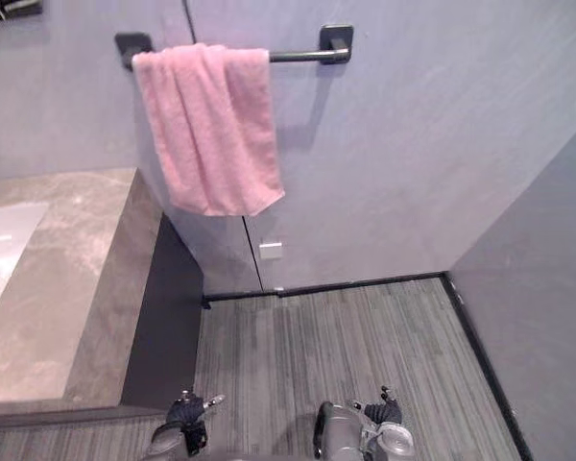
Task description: Organize washtable
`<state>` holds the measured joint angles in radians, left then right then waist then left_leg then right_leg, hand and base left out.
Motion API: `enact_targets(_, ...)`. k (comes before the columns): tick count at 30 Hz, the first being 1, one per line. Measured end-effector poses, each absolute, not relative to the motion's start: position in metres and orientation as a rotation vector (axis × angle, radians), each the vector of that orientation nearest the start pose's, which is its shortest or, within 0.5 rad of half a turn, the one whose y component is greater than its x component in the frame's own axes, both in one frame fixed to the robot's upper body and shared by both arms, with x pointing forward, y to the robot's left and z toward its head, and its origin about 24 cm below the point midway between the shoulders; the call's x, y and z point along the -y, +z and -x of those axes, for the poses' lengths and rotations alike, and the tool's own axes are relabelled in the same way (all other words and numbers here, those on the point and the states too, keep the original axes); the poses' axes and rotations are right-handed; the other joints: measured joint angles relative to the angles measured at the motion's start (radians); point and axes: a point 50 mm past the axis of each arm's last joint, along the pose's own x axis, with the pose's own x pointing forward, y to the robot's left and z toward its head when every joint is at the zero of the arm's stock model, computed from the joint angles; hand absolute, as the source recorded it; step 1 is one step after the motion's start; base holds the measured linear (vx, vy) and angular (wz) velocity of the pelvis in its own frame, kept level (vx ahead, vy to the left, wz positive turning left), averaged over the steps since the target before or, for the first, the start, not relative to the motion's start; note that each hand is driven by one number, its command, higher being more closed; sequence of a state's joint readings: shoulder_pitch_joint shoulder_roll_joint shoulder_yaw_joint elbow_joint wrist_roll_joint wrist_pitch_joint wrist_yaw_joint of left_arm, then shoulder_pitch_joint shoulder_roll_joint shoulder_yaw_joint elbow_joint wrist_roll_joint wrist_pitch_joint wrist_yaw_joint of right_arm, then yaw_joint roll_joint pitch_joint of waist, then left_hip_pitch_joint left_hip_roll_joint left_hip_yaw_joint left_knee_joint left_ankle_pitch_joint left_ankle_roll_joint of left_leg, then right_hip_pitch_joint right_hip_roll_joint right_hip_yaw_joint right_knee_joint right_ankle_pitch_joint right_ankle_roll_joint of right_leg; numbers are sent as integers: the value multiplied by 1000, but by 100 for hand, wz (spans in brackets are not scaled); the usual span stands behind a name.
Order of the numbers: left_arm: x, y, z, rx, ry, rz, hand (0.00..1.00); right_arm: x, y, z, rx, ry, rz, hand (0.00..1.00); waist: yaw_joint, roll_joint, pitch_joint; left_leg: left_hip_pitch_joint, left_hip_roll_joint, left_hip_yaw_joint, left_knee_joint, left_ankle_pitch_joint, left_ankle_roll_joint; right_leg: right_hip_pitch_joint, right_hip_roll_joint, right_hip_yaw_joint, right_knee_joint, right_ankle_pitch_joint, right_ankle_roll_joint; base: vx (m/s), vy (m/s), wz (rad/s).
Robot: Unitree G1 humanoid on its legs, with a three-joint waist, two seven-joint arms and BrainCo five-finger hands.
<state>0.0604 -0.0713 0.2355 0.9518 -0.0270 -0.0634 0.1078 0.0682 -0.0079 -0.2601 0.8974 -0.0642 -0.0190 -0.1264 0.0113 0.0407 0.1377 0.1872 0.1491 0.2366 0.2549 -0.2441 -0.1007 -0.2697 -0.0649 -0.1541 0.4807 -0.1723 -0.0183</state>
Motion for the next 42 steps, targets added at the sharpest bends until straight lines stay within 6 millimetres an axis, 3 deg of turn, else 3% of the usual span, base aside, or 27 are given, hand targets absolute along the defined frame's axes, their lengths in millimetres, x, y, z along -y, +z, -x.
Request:
enact_targets(1,-164,-150,-126,-950,324,150,0,200,-145,-124,-955,-351,13,0,-5,-8,5,-61,25,-25,138,3,-4,31,7,-13,-20,-9,-3,272,-274,29)
enact_targets(3,-169,-147,-129,-923,348,157,0,197,-147,-121,-966,-346,15,0,8,-11,10,-241,116,-66,564,52,-22,143,46,-20,-97,-19,-23,242,-222,4)
enact_targets(6,-173,-145,-130,-903,365,155,0,192,-146,-123,-963,-327,18,0,9,-20,13,-330,148,-23,675,50,-19,214,56,-10,-145,-41,-37,195,-80,-20)
enact_targets(9,-173,-142,-135,-880,364,156,0,192,-147,-121,-970,-336,8,0,24,-24,15,-385,140,63,534,34,5,254,42,21,-172,-41,-17,197,37,-31)
enact_targets(12,-173,-141,-137,-873,363,155,0,191,-148,-119,-974,-341,-5,0,32,-32,19,-378,77,75,248,54,10,285,8,41,-170,-63,20,303,198,-20)
enact_targets(13,-171,-143,-135,-885,356,156,0,194,-147,-119,-971,-345,1,0,33,-13,10,-363,59,69,108,147,43,286,12,50,-167,-78,44,329,277,-10)
enact_targets(16,-184,-143,-134,-887,378,131,0,180,-150,-117,-990,-330,-34,0,39,-75,-2,-323,-14,101,53,136,70,308,-52,72,-209,-71,78,283,216,-3)
enact_targets(19,-185,-144,-131,-898,376,126,0,177,-151,-115,-995,-327,-44,0,58,-80,-6,-262,-61,128,14,122,91,336,-92,77,-198,-61,93,188,138,-7)
enact_targets(22,-184,-147,-126,-922,375,125,0,176,-150,-118,-985,-322,-41,0,59,-69,-7,-185,-96,135,-62,115,101,280,-117,98,-20,-52,96,153,144,-5)
enact_targets(23,-185,-147,-125,-926,375,123,0,177,-150,-121,-979,-320,-41,0,58,-68,-7,-170,-100,134,-78,112,104,233,-124,108,87,-35,117,95,92,5)
enact_targets(24,-184,-148,-124,-932,361,109,0,179,-148,-123,-966,-320,-35,0,56,-62,-3,-150,-99,122,-84,92,107,159,-128,115,240,20,112,99,76,8)
enact_targets(25,-185,-147,-124,-931,359,106,0,180,-147,-123,-961,-321,-31,0,56,-53,4,-135,-98,117,-85,81,111,128,-127,125,311,34,104,132,59,16)
enact_targets(26,-186,-148,-123,-932,365,103,0,180,-147,-123,-960,-324,-31,0,56,-57,3,-111,-98,109,-83,74,114,102,-128,131,370,-11,100,144,-6,25)
enact_targets(28,-187,-149,-120,-940,367,102,0,183,-147,-120,-962,-327,-24,0,51,-61,2,-86,-95,87,-84,72,106,87,-115,125,339,-72,87,163,-71,45)
enact_targets(30,-187,-149,-119,-945,369,104,0,183,-147,-120,-959,-329,-22,0,44,-58,2,-78,-87,61,-81,70,95,83,-88,128,216,-85,75,130,-114,45)
enact_targets(31,-190,-150,-116,-950,383,104,0,180,-148,-119,-966,-322,-25,0,45,-79,-8,-77,-95,50,-74,68,76,94,-75,132,38,-17,62,181,-178,28)
enact_targets(32,-190,-151,-115,-956,395,116,0,179,-149,-118,-972,-320,-29,0,46,-78,-14,-77,-97,34,-73,60,61,122,-71,130,-1,-32,68,218,-189,15)
enact_targets(34,-179,-155,-108,-986,396,152,0,188,-150,-117,-981,-336,-12,0,54,-34,-23,-88,-54,25,-87,71,41,162,-29,101,-96,-18,54,196,-183,8)
enact_targets(36,-177,-156,-105,-995,396,158,0,193,-151,-113,-997,-344,0,0,54,-18,-29,-74,-35,12,-107,78,29,189,-8,81,-129,-10,42,110,-128,20)
enact_targets(39,-175,-156,-104,-998,401,166,0,192,-152,-109,-1009,-346,-4,0,57,-23,-30,-36,-12,8,-160,96,1,235,21,61,-182,-4,33,59,-102,8)
enact_targets(42,-176,-156,-102,-1002,406,167,0,195,-153,-104,-1021,-368,-13,0,57,-25,-35,-34,-13,2,-176,100,-1,256,24,53,-220,12,37,-3,-14,6)
